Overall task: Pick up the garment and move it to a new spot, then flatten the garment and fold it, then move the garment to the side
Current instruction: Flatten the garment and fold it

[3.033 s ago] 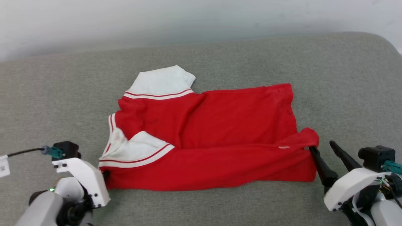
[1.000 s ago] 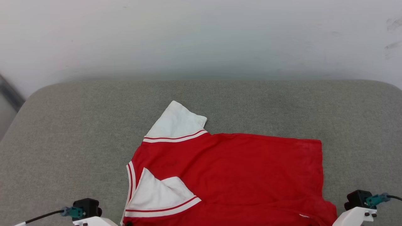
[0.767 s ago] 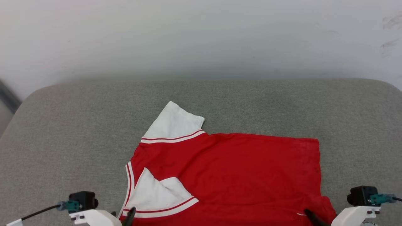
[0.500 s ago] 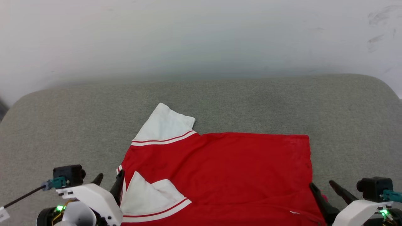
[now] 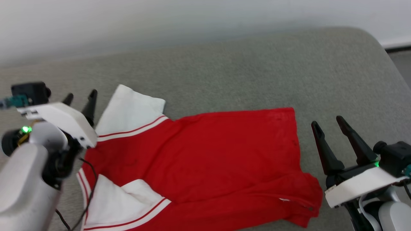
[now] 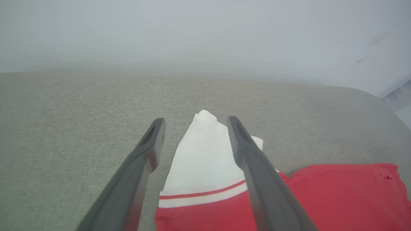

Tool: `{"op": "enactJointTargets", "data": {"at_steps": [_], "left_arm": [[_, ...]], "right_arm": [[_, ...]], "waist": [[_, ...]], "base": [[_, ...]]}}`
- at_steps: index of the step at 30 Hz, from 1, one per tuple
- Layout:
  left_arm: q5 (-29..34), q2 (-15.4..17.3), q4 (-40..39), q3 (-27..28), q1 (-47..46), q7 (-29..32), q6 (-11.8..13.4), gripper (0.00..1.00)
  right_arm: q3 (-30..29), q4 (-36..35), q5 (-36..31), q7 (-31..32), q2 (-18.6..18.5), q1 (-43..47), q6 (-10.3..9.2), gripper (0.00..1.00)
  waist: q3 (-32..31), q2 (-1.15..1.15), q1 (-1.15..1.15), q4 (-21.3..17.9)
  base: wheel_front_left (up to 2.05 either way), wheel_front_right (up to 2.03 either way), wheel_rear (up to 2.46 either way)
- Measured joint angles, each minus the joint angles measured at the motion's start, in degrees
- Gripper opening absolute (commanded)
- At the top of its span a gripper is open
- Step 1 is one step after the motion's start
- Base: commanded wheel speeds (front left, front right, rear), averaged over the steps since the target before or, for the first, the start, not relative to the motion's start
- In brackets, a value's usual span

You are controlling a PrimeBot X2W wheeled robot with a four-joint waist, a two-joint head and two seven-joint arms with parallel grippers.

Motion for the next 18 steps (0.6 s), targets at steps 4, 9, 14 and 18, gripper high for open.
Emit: {"op": "enactJointTargets", "data": {"at_steps": [4,9,14,18], "left_arm": [[0.2,1.8,3.9,0.2,-6.3,3.2,-0.9,1.00],[0.7,4.2,6.9,-1.3,-14.8,10.1,-2.4,1.00],[0.5,7.6,10.6,-4.2,-19.3,22.3,-4.0,1.00],[-0.3,10.3,12.9,-6.3,-20.3,32.3,-4.4,1.00]], "right_arm": [[-0.4,0.3,0.0,-0.8,1.0,-1.9,0.00,1.00],[0.7,1.5,0.6,-1.5,2.1,-4.6,0.00,1.00],[2.1,3.2,1.6,-2.0,2.9,-6.1,0.00,1.00],[2.7,4.7,2.8,-2.5,3.6,-6.2,0.00,1.00]], "waist": [[4.0,0.00,0.01,-2.8],[9.0,0.00,0.01,-6.0],[12.3,0.00,0.01,-9.2],[14.1,0.00,0.01,-11.2]], "base": [[0.00,0.00,0.00],[0.00,0.00,0.00],[0.00,0.00,0.00],[0.00,0.00,0.00]]}}
